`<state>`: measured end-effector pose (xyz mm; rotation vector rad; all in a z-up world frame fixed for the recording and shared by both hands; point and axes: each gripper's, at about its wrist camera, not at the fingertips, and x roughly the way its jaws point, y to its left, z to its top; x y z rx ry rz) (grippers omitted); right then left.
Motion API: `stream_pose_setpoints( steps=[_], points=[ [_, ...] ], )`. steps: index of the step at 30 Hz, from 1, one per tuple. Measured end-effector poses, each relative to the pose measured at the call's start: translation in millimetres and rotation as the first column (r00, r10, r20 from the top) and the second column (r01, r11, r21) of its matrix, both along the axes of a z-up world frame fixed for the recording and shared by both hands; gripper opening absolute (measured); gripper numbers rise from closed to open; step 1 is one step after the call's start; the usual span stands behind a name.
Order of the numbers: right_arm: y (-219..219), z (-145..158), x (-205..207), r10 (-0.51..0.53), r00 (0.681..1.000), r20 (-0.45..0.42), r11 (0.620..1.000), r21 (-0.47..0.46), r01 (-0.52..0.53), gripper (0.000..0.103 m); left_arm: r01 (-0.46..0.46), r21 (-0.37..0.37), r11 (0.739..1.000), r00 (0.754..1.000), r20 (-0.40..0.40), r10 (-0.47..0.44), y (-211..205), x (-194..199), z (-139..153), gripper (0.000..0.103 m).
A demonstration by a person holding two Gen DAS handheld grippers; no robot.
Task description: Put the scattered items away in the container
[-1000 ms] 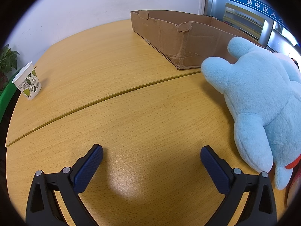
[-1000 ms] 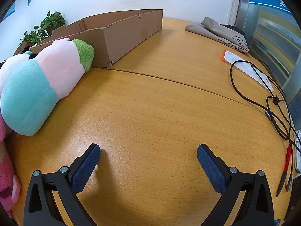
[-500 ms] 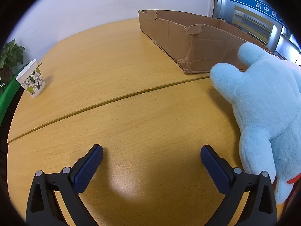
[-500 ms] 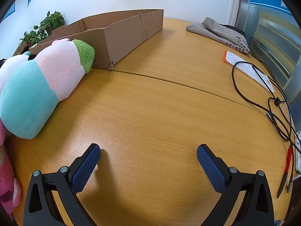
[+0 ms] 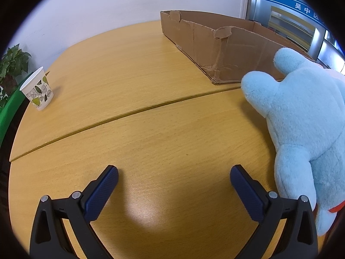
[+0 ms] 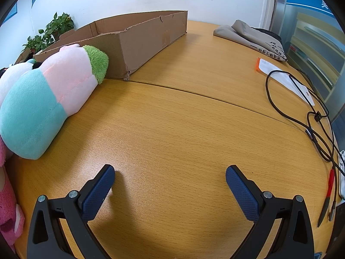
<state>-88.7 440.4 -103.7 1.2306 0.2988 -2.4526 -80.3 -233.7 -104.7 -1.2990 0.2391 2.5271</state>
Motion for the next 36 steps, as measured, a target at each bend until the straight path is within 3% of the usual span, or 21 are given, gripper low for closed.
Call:
stream_pose_setpoints(
  steps=[16, 21, 25, 28, 31, 36],
  points=[
    [-1, 0, 2, -0.023, 1.000, -0.001, 1.000, 0.002, 0.023, 0.103, -0.013, 0.013, 1.000, 1.000, -0.004, 0.013, -1, -3, 0, 0.103],
    [-3, 4, 23, -0.173, 0.985, 0.007, 0.984, 0.038, 0.173, 0.103, -0.016, 0.014, 1.000, 1.000, -0.004, 0.016, 0, -2, 0, 0.103],
    [-19, 33, 82, -0.255, 0.962, -0.095, 0.965, 0.034, 0.260, 0.103, -0.069, -0.008, 0.998, 0.996, -0.052, 0.068, -1, 24, 11, 0.103],
    [-32, 58, 125, -0.302, 0.944, -0.134, 0.949, 0.046, 0.311, 0.103, -0.150, 0.053, 0.987, 0.974, -0.164, 0.157, -4, 64, 38, 0.103],
    [-48, 79, 157, -0.327, 0.925, -0.194, 0.932, 0.093, 0.349, 0.103, -0.260, 0.131, 0.957, 0.926, -0.248, 0.286, 0, 107, 71, 0.103],
    [-72, 100, 192, -0.351, 0.901, -0.254, 0.915, 0.111, 0.387, 0.103, -0.251, 0.210, 0.945, 0.853, -0.413, 0.319, 51, 183, 121, 0.103]
  ],
)
